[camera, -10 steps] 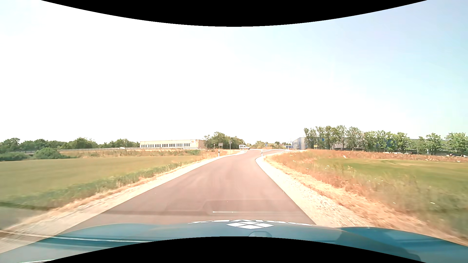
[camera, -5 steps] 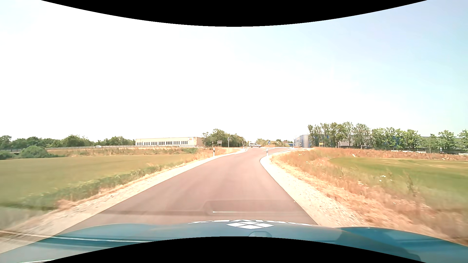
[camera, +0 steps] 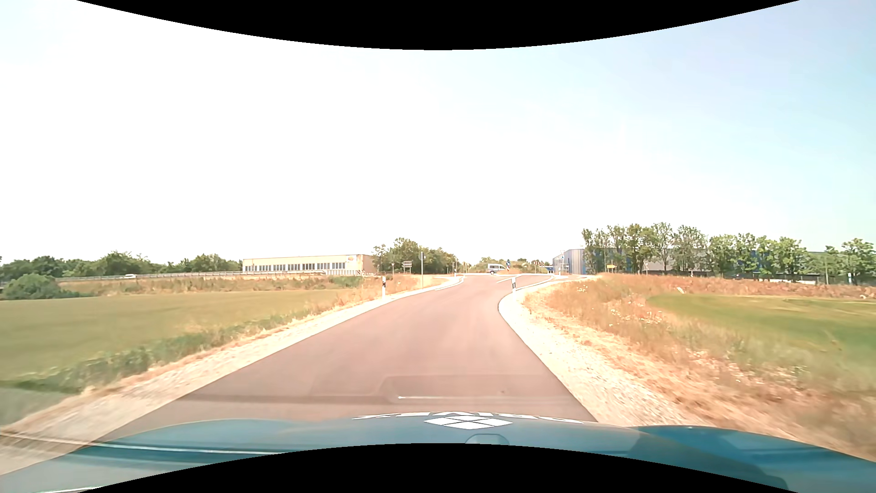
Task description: Follow the waypoints while adhering to traffic rules and regulations
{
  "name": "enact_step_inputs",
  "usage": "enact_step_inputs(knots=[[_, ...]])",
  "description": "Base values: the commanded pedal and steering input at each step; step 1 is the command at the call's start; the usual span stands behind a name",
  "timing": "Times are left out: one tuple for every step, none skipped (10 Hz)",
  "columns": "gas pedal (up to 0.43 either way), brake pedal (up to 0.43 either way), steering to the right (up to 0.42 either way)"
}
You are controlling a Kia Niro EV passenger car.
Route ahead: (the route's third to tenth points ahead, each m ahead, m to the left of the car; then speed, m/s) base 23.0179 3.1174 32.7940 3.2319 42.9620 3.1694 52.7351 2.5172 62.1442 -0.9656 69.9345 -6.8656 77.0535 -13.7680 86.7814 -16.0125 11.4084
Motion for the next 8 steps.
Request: enact_step_inputs(knots=[[0.000, 0.183, 0.010], [0.000, 0.183, 0.012], [0.000, 0.183, 0.015], [0.000, 0.183, 0.018], [0.000, 0.177, 0.023], [0.000, 0.165, 0.031], [0.000, 0.146, 0.033], [0.000, 0.134, 0.034]])
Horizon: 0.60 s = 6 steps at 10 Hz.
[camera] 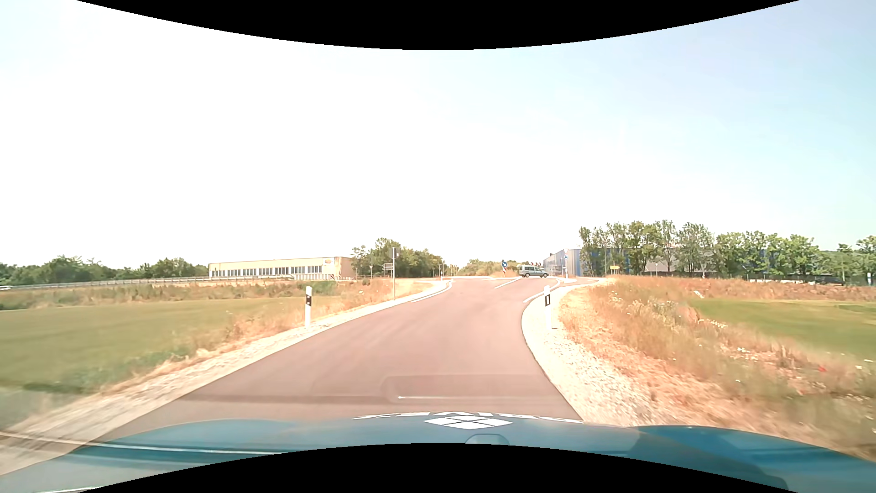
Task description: Follow the waypoints while adhering to traffic rules and regulations
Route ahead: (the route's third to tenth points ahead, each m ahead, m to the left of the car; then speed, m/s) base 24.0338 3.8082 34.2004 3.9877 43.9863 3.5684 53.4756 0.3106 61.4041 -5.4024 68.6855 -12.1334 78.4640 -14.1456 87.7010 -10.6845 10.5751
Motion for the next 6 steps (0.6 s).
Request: enact_step_inputs(knots=[[0.000, 0.134, 0.034], [0.000, 0.134, 0.034], [0.000, 0.134, 0.038], [0.000, 0.146, 0.046], [0.000, 0.146, 0.057], [0.000, 0.152, 0.064]])
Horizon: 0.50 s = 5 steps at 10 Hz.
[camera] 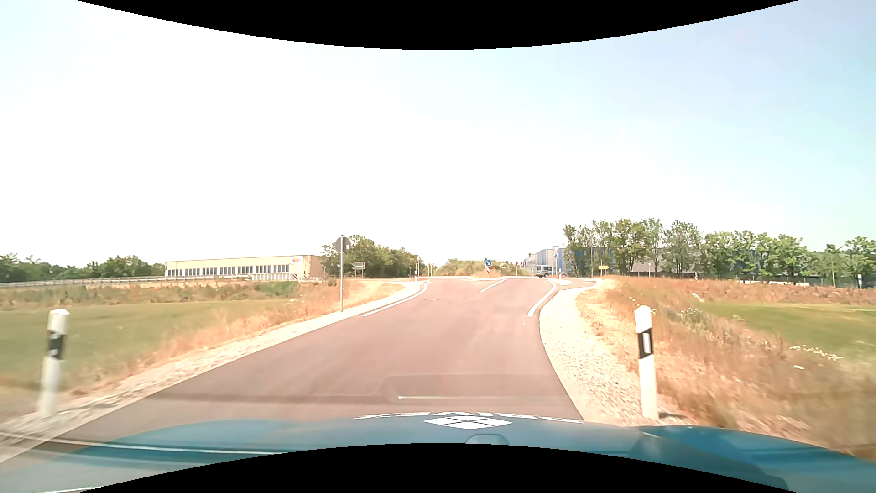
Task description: Follow the waypoints while adhering to traffic rules and regulations
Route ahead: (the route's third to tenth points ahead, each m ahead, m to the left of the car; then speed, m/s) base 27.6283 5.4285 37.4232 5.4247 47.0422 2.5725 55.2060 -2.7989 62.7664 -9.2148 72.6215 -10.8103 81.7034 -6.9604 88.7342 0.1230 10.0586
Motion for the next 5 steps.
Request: enact_step_inputs(knots=[[0.000, 0.146, 0.065], [0.000, 0.146, 0.065], [0.000, 0.152, 0.065], [0.000, 0.146, 0.065], [0.000, 0.140, 0.065]])
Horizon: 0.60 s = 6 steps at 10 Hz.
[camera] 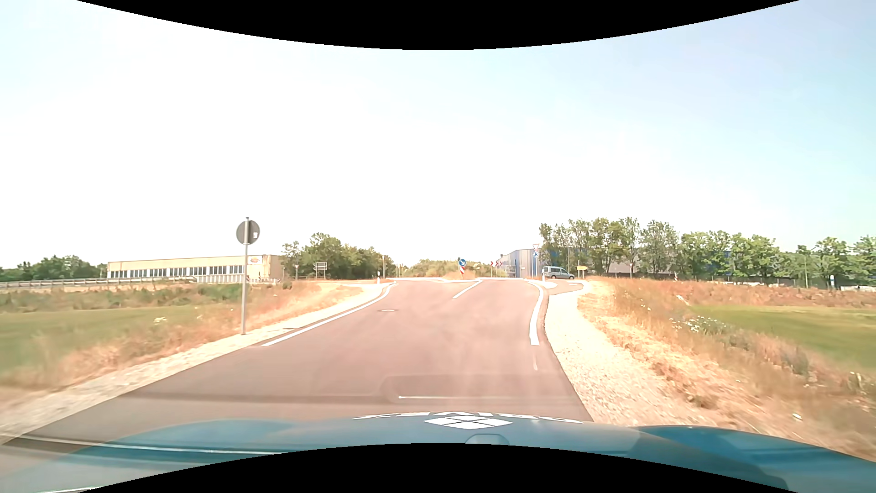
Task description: Follow the waypoints while adhering to traffic rules and regulations
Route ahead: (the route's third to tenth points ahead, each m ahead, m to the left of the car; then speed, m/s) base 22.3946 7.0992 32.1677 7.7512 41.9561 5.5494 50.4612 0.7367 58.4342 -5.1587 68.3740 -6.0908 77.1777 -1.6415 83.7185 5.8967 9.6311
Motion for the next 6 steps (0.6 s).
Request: enact_step_inputs(knots=[[0.000, 0.140, 0.065], [0.000, 0.140, 0.065], [0.000, 0.146, 0.066], [0.000, 0.152, 0.066], [0.000, 0.152, 0.066], [0.000, 0.152, 0.065]])
